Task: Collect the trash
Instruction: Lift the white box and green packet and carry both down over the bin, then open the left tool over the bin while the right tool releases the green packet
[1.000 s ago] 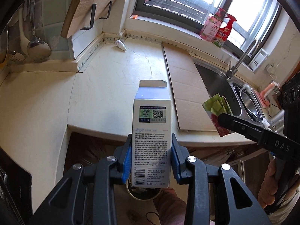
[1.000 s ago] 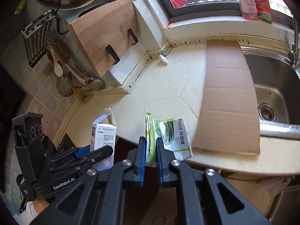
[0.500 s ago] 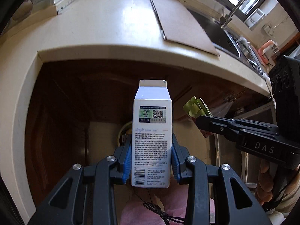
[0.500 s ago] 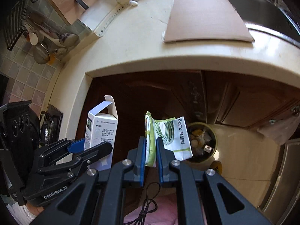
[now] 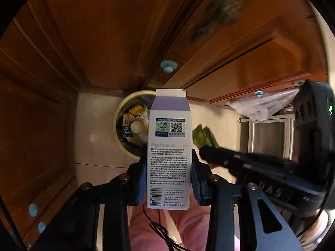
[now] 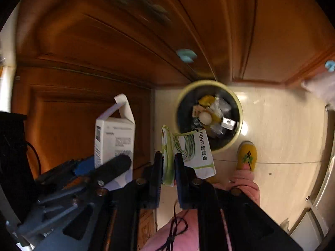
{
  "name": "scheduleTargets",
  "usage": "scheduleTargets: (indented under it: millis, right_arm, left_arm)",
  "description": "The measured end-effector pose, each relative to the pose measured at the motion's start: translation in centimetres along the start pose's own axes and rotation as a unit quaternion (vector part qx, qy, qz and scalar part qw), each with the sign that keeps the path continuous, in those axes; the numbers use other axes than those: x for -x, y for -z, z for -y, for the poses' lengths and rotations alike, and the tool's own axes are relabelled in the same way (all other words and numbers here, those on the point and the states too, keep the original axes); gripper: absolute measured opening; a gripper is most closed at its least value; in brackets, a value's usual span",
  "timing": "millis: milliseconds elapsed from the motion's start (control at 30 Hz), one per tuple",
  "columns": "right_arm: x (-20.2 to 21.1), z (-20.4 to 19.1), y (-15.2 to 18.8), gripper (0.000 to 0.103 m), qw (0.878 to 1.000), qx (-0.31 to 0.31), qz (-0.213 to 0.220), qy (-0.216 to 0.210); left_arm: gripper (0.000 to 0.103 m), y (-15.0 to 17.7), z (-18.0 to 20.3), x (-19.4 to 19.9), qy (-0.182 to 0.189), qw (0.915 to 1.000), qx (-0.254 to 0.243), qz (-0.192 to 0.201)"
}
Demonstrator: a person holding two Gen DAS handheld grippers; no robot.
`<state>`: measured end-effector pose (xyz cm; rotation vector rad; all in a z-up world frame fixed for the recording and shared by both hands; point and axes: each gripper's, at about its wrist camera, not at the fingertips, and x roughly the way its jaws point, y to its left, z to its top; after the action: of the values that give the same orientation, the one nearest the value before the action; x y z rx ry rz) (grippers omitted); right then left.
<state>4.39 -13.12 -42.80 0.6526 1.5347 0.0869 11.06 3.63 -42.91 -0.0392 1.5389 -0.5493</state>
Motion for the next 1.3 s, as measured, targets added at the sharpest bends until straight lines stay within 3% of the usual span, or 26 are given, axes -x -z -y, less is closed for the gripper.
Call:
scheduleTargets:
  millis: [200,433,467,600,700,767,1300]
  right_arm:
    - [-5.4,3.8,-1.0,0.015,0.999,-0.033,-0.017,0.003]
    - [-8.1,4.8,-2.5,0.016,0.999,-0.031,-0.018,0.008]
    - [-8.2,4.7,-2.7,0.017,0.999,-0.028,-0.018,0.009]
    - [-8.9,4.8,-3.3,0.021,0.999,-0.029,-0.023,0.014]
    - [-9.2,5.4,-3.7,0.031,0.998,-0.048,-0.024,0.011]
    - [-9.0,5.6,-3.8,0.035,0.998,-0.052,-0.019,0.012]
    - [-6.9,4.1,-2.9,0.035,0.998,-0.047,-0.015,0.030]
  left_arm:
    - [0.034,-0.4,-1.3,-5.6,-0.007,0.9998,-0.003,-0.020]
    - [0.035,-1.7,-2.3,-8.5,-0.014,0.9993,0.000,-0.035]
    - [0.038,-1.7,-2.5,-8.7,-0.014,0.9993,-0.001,-0.035]
    - [0.066,-2.2,-2.9,-9.2,-0.029,0.9989,0.005,-0.037]
    - [0.083,-2.6,-4.0,-9.4,-0.034,0.9985,0.029,-0.033]
    - [0.084,-2.7,-4.6,-9.5,-0.035,0.9981,0.039,-0.032]
    - [0.085,-2.7,-5.1,-7.3,-0.044,0.9964,0.067,-0.027]
